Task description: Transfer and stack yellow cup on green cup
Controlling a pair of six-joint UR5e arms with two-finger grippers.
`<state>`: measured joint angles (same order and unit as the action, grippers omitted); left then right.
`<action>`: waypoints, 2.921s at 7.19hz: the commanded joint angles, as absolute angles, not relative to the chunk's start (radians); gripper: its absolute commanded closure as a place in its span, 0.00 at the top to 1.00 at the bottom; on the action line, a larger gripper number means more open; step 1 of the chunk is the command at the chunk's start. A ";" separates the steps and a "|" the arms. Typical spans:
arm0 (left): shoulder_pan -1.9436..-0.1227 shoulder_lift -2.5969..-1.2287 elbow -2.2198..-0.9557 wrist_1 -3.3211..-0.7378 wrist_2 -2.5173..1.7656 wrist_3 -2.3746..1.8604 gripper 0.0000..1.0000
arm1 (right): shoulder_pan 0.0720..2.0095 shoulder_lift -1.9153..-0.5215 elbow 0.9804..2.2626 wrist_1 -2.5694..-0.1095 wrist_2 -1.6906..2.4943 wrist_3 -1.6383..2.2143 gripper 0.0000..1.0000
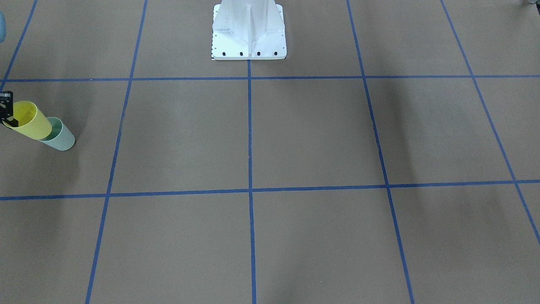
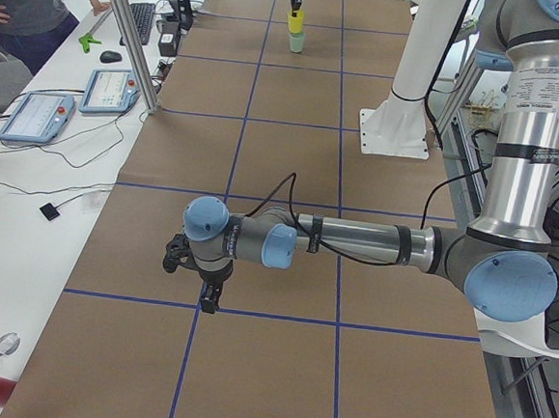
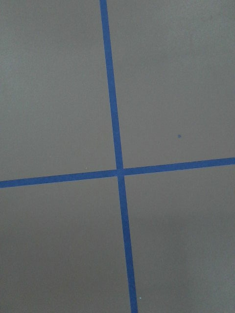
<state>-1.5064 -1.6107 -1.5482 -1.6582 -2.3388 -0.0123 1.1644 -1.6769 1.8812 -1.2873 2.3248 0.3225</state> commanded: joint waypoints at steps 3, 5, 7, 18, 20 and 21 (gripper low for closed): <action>-1.506 -1.611 -1.552 -1.658 -2.339 -0.012 1.00 | 1.141 -1.677 1.879 -1.285 2.339 0.324 0.00; -1.505 -1.612 -1.554 -1.658 -2.339 -0.012 1.00 | 1.135 -1.678 1.876 -1.285 2.339 0.322 0.00; -1.506 -1.611 -1.566 -1.657 -2.339 -0.012 1.00 | 1.132 -1.677 1.871 -1.284 2.339 0.314 0.07; -1.560 -1.580 -1.592 -1.581 -2.336 0.114 1.00 | 1.526 -1.649 1.830 -1.610 2.279 -0.138 0.99; -1.653 -1.577 -1.661 -1.393 -2.324 0.213 1.00 | 1.587 -1.676 1.804 -1.631 2.272 -0.144 1.00; -1.655 -1.569 -1.663 -1.394 -2.310 0.207 1.00 | 1.588 -1.687 1.792 -1.626 2.261 -0.143 1.00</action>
<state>-1.6362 -1.5781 -1.6445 -1.4295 -2.3222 0.1908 1.5710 -1.6713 1.8079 -1.6221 2.2703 -0.1385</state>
